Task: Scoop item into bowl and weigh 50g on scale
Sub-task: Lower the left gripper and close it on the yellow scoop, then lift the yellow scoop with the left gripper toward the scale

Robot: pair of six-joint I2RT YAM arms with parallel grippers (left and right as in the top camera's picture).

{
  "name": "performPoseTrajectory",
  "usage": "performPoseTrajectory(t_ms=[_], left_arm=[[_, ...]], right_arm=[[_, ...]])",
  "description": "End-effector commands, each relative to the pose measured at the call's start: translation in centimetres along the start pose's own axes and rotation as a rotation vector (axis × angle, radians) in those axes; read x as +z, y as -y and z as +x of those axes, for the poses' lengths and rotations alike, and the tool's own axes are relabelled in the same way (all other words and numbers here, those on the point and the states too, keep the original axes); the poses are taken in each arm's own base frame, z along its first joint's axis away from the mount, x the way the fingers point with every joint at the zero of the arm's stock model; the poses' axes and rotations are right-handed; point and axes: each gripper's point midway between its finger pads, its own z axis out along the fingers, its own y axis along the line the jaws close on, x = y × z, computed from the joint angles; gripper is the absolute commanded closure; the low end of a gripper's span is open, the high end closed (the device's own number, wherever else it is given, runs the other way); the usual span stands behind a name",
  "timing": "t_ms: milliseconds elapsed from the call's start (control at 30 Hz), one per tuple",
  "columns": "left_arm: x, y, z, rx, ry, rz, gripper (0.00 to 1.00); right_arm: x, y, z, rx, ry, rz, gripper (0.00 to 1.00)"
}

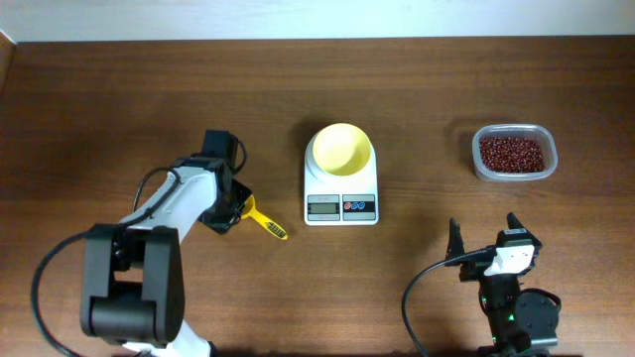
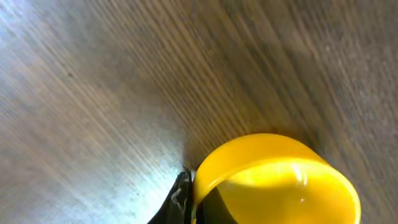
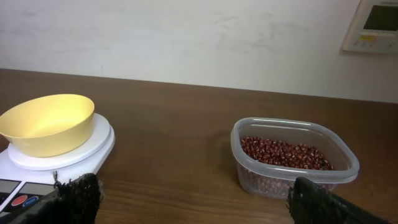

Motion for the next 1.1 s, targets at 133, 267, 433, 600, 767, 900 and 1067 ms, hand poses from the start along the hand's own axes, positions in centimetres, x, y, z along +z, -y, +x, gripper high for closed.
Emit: performPoseTrajectory(t_ms=[133, 267, 433, 600, 767, 900, 1067], left_arm=[[-0.2, 0.2, -0.1, -0.001, 0.003, 0.004, 1.00], [-3.9, 1.5, -1.1, -0.008, 0.063, 0.113, 1.00], [-11.3, 3.3, -0.5, -0.002, 0.085, 0.367, 1.00], [-14.4, 5.0, 1.9, 0.045, -0.003, 0.526, 1.00], [-17.3, 7.7, 2.6, 0.108, 0.039, 0.674, 1.00], [-19.2, 10.2, 3.2, 0.159, 0.080, 0.780, 1.00], [-19.9, 11.0, 2.5, 0.151, 0.145, 0.805, 1.00]], right_arm=[[0.0, -0.3, 0.2, -0.004, 0.000, -0.013, 0.01], [0.0, -0.3, 0.2, -0.004, 0.000, -0.013, 0.01], [0.0, -0.3, 0.2, -0.004, 0.000, -0.013, 0.01], [0.0, -0.3, 0.2, -0.004, 0.000, -0.013, 0.01], [0.0, -0.3, 0.2, -0.004, 0.000, -0.013, 0.01], [0.0, -0.3, 0.2, -0.004, 0.000, -0.013, 0.01], [0.0, -0.3, 0.2, -0.004, 0.000, -0.013, 0.01]])
